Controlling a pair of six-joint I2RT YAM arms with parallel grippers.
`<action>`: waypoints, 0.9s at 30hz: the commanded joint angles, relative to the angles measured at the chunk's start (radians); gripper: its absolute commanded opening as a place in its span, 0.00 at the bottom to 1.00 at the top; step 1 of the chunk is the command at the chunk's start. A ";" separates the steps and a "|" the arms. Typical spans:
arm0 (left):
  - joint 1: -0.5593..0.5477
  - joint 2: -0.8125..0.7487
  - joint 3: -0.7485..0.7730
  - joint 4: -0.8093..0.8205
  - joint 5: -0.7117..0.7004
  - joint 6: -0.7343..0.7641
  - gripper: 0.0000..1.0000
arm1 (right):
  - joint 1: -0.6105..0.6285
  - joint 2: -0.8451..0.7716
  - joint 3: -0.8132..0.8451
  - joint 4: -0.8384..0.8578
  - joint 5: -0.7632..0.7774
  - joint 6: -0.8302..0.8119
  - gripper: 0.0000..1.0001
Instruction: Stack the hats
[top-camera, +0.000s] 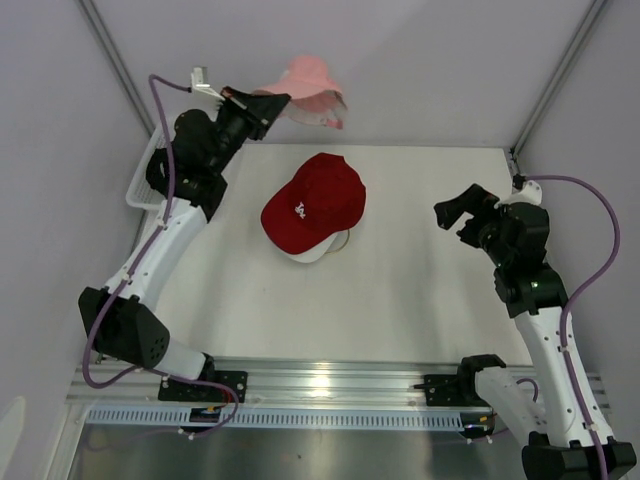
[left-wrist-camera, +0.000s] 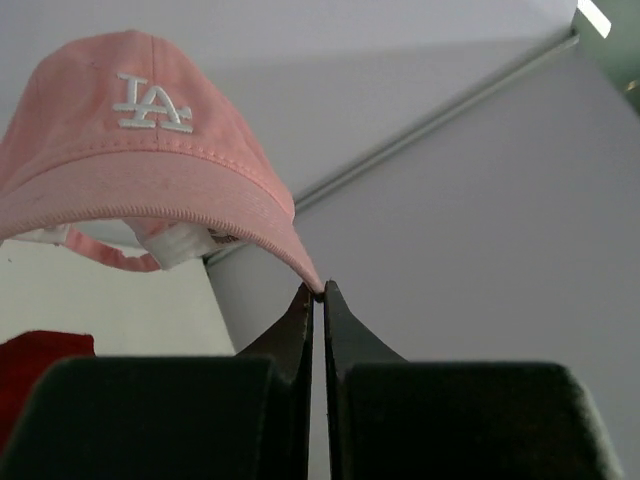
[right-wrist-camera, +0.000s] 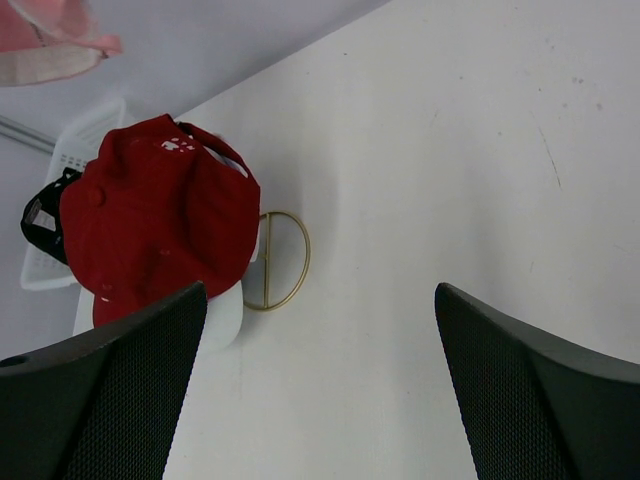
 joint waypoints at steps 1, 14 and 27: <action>-0.072 -0.057 0.017 -0.003 0.039 0.222 0.01 | -0.011 -0.033 0.000 -0.022 0.011 -0.030 1.00; -0.239 -0.152 -0.133 -0.023 0.215 0.613 0.01 | -0.026 -0.066 -0.010 -0.036 -0.009 -0.029 0.99; -0.236 -0.266 -0.348 -0.041 0.092 0.722 0.01 | -0.026 -0.047 -0.014 -0.008 -0.040 0.000 1.00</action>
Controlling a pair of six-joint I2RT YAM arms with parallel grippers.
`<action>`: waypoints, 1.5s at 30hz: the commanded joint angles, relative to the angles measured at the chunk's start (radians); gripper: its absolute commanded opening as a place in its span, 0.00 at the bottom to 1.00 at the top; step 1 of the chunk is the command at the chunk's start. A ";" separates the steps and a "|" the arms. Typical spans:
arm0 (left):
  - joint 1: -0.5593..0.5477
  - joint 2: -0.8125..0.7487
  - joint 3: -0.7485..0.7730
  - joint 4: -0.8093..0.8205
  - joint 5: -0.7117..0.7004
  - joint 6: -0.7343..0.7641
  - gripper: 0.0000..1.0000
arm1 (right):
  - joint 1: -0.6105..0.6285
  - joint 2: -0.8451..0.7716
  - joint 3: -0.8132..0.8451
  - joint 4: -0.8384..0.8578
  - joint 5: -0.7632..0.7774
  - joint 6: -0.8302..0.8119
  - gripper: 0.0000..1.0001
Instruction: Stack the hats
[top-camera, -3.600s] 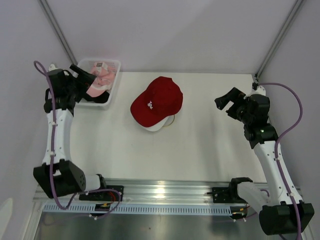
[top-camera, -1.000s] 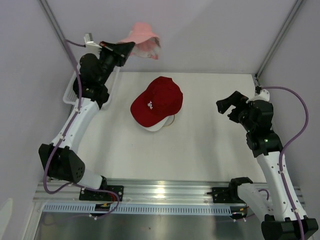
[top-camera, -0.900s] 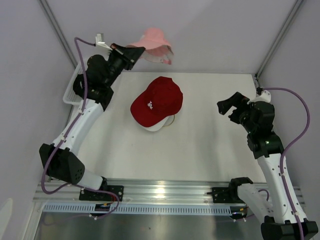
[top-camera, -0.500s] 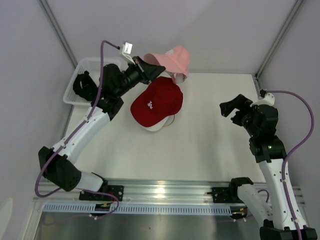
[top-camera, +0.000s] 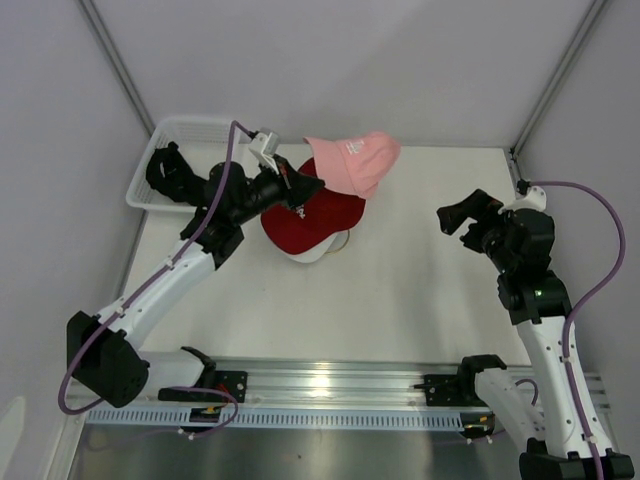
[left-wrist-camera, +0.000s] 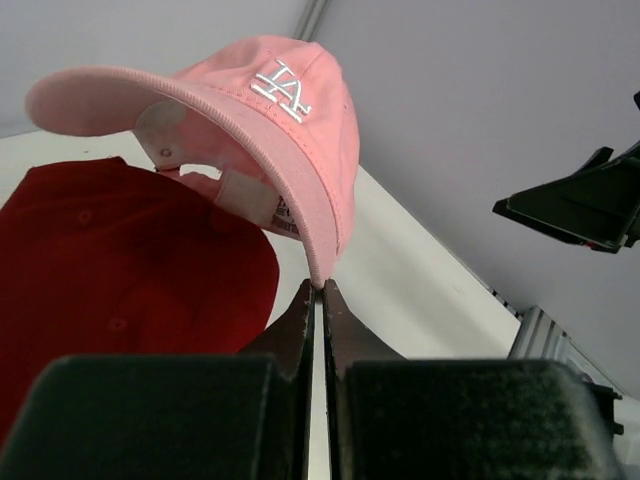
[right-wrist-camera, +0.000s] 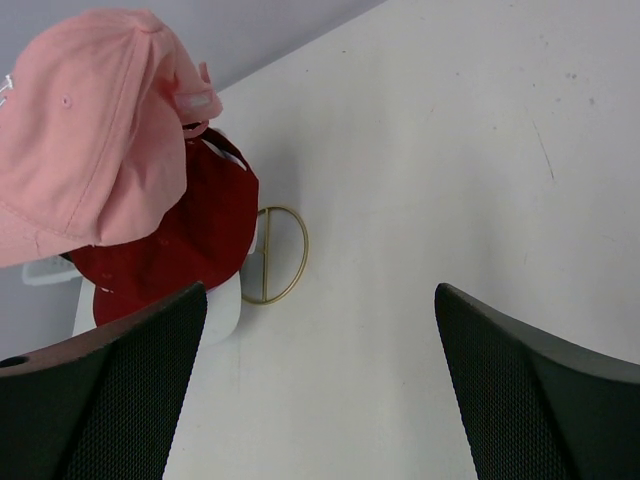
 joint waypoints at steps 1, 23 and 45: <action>0.001 -0.080 -0.025 0.078 -0.110 0.002 0.01 | -0.002 0.011 0.003 0.032 -0.022 0.019 0.99; -0.097 -0.015 -0.052 0.483 -0.383 -0.391 0.01 | 0.018 0.054 0.016 0.113 -0.082 0.051 1.00; -0.093 0.344 0.389 0.511 -0.135 -0.172 0.01 | 0.014 0.040 0.048 0.073 -0.042 0.004 0.99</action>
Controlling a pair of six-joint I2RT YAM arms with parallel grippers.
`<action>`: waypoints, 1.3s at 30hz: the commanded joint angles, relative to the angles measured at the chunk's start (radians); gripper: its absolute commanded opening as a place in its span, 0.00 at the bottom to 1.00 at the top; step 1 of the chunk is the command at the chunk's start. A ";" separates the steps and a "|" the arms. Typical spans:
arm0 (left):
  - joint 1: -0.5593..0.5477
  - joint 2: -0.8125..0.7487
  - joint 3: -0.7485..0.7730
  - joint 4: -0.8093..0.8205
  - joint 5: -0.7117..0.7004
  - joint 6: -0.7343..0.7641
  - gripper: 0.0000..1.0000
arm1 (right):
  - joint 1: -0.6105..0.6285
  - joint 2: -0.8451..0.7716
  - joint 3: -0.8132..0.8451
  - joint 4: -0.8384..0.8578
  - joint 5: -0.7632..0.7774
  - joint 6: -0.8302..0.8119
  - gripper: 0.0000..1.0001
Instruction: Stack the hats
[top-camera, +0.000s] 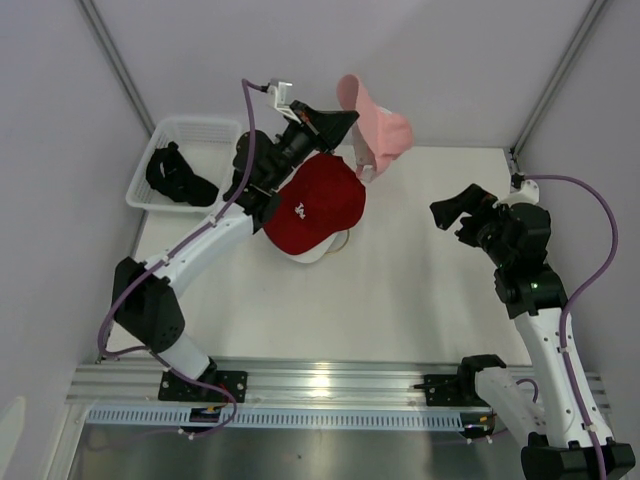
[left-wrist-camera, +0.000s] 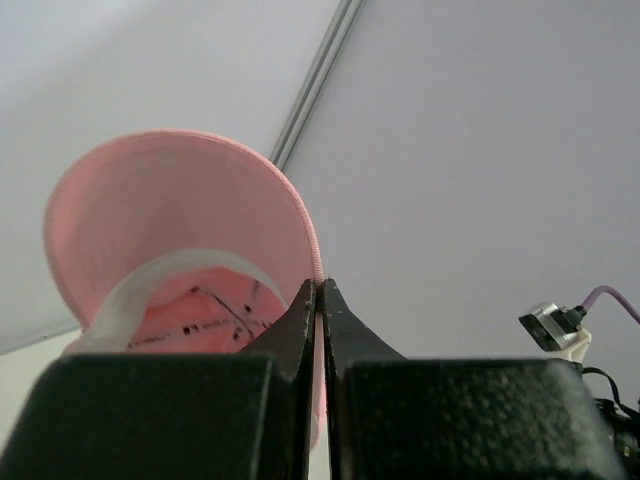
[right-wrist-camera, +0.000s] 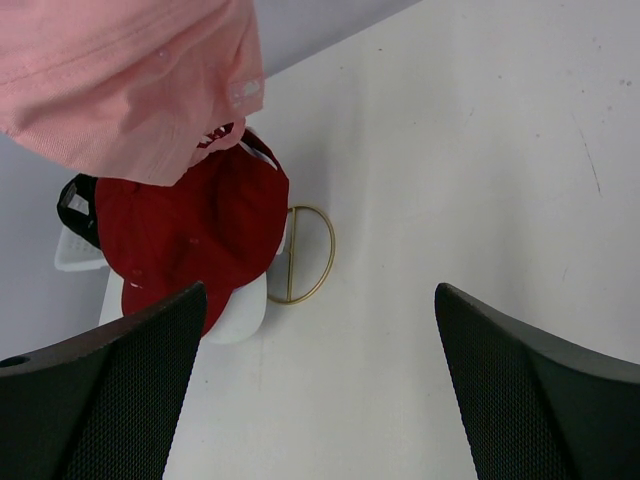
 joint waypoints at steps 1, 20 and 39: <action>-0.005 0.039 0.092 0.096 0.025 -0.014 0.01 | 0.000 -0.004 0.050 0.001 0.016 -0.018 1.00; -0.016 -0.086 -0.064 -0.011 -0.178 -0.037 0.00 | 0.005 0.178 0.134 0.180 -0.107 0.019 1.00; -0.019 -0.582 -0.699 -0.091 -0.487 -0.117 0.00 | 0.260 0.726 0.527 0.225 -0.131 0.003 1.00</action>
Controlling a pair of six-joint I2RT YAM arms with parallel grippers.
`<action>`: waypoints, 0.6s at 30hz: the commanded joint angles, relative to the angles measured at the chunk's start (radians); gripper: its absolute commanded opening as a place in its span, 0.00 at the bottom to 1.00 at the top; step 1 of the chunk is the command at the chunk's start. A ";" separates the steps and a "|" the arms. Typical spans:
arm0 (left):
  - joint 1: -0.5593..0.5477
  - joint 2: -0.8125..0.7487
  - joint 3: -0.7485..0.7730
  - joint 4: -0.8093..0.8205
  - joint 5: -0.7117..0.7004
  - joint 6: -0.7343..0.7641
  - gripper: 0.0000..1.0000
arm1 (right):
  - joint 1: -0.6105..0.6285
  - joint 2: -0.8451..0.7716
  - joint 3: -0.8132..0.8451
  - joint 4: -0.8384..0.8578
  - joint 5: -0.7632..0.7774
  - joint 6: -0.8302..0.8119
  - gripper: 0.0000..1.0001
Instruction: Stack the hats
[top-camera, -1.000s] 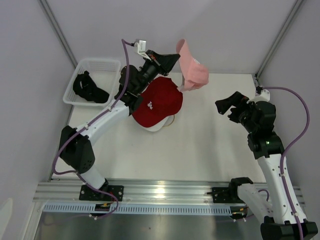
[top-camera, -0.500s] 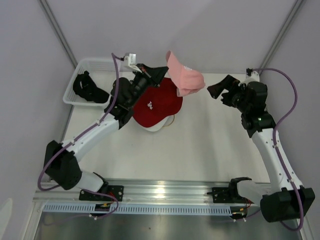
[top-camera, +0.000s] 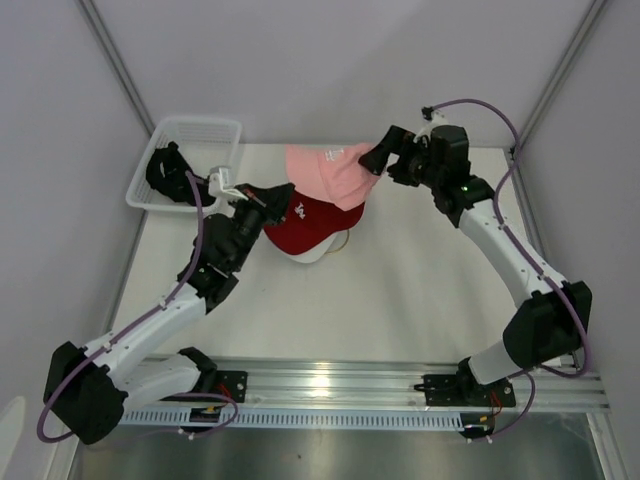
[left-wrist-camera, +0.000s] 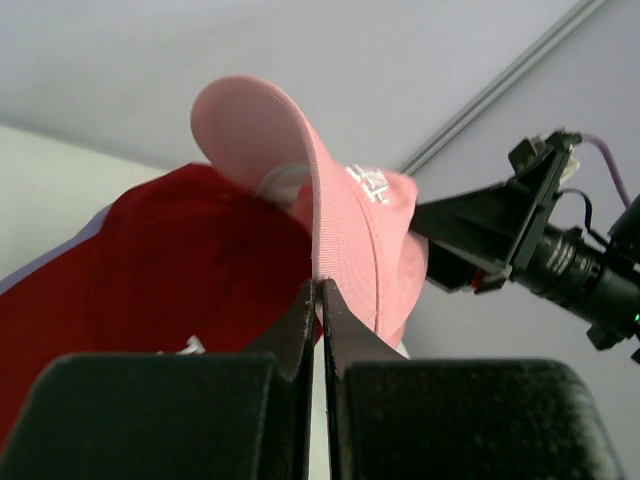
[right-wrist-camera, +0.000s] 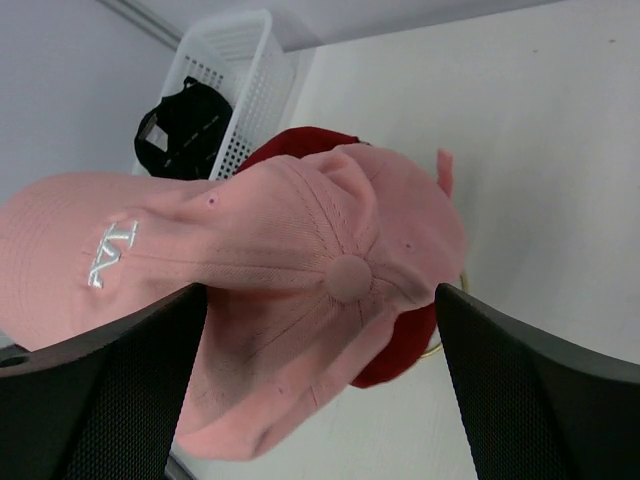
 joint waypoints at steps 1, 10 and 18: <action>-0.009 -0.082 -0.090 0.015 -0.070 -0.034 0.01 | 0.068 0.070 0.087 0.034 -0.010 0.002 1.00; -0.011 -0.202 -0.220 -0.026 -0.078 -0.054 0.01 | 0.173 0.141 0.120 0.048 0.033 -0.047 0.62; 0.136 -0.319 -0.234 -0.185 -0.015 -0.130 0.90 | 0.179 0.138 0.113 0.014 -0.016 -0.136 0.38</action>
